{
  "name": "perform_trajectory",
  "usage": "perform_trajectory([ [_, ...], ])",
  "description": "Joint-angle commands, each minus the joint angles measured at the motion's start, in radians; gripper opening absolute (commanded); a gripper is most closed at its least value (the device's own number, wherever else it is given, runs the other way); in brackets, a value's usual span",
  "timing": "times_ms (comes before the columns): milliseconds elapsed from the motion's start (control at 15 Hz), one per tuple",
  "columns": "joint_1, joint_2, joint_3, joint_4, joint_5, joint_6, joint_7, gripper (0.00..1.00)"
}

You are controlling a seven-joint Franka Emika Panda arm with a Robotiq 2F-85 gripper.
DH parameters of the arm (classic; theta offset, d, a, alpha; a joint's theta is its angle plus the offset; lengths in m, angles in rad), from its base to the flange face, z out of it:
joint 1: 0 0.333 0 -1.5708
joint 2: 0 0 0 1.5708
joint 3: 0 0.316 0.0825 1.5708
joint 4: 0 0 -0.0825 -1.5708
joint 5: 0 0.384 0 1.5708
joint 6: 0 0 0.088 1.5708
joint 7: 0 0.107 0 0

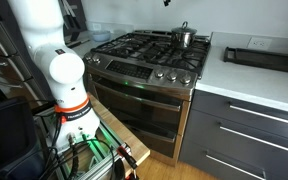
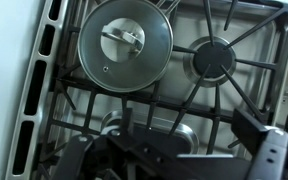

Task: Move the silver pot to the right

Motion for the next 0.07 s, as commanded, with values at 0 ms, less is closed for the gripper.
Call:
perform_trajectory([
  [0,0.007,0.001,-0.006,0.003,0.000,-0.004,0.000,1.00],
])
